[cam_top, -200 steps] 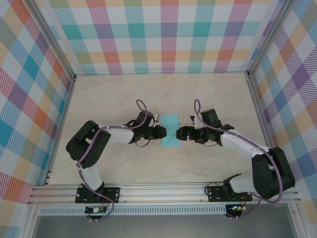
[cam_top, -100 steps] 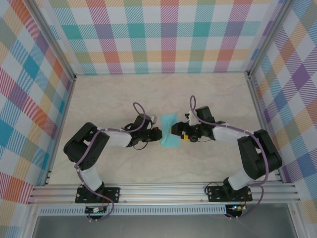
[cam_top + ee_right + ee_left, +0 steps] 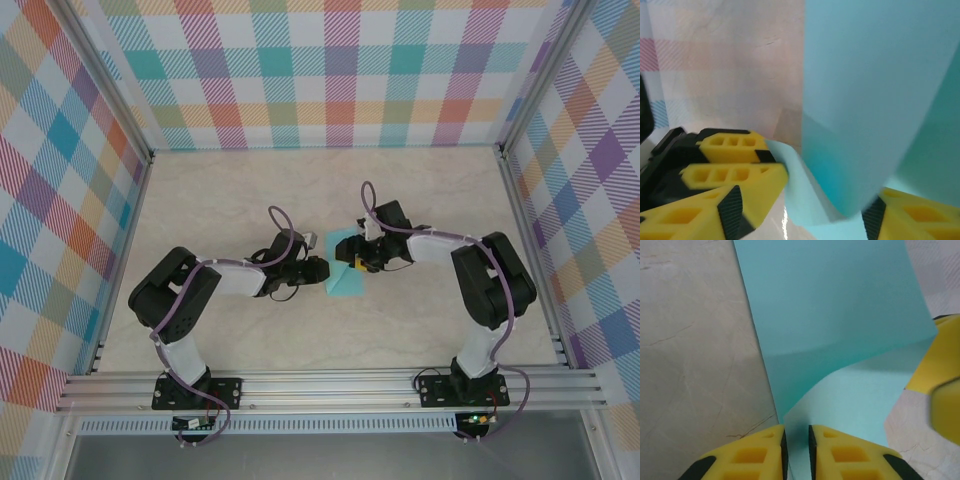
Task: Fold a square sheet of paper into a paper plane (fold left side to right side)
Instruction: Turn over the paper at the center of the table.
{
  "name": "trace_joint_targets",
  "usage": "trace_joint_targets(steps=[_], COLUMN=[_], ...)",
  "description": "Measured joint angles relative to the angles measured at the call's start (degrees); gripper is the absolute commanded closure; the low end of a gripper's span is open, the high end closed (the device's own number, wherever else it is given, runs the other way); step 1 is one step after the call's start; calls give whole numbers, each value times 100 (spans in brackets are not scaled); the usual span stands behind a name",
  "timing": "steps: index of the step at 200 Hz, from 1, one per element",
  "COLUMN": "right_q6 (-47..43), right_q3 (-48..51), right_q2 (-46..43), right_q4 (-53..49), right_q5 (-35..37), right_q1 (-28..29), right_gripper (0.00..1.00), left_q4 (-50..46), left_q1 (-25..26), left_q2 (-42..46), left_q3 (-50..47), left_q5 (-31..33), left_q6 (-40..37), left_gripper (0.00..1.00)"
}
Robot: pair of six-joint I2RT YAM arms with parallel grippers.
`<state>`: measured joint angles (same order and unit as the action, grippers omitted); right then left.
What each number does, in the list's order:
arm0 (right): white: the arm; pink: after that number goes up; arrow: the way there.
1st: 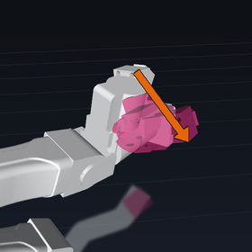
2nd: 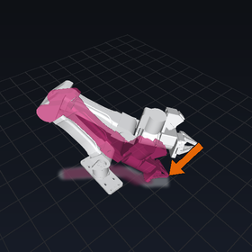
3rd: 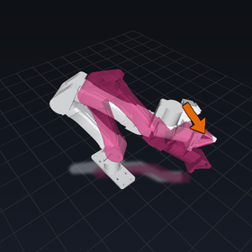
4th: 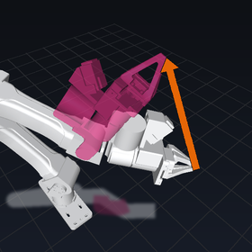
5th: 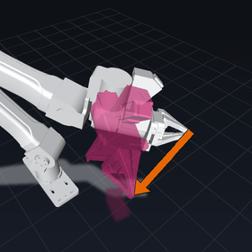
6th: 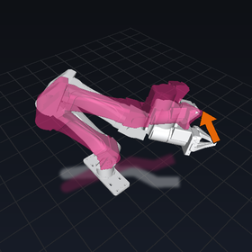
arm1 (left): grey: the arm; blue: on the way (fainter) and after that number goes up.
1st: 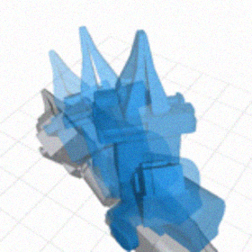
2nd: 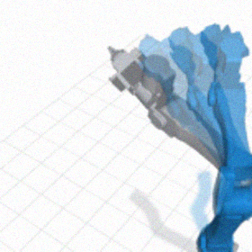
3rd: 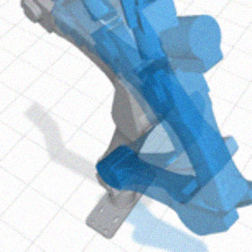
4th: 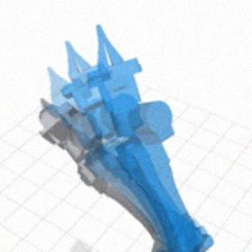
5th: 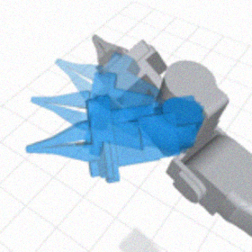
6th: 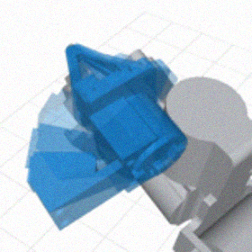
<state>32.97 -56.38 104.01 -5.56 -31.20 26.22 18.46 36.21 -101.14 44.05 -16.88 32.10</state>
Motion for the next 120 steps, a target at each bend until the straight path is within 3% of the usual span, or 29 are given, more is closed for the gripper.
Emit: trace_joint_targets(steps=[26,59,120], right_q6=[28,-31,-20], right_q3=[-35,44,529], right_q2=[127,101,-1115], right_q4=[-9,254,848], right_q5=[11,-105,-605], right_q1=[15,13,-256], right_gripper=[66,95,100], left_q4=[-7,-4,-59], left_q1=[0,-83,-531], left_q2=[122,756,2616], left_q3=[-31,-304,-970], left_q5=[11,26,-107], left_q6=[7,61,472], left_gripper=[56,43,11])
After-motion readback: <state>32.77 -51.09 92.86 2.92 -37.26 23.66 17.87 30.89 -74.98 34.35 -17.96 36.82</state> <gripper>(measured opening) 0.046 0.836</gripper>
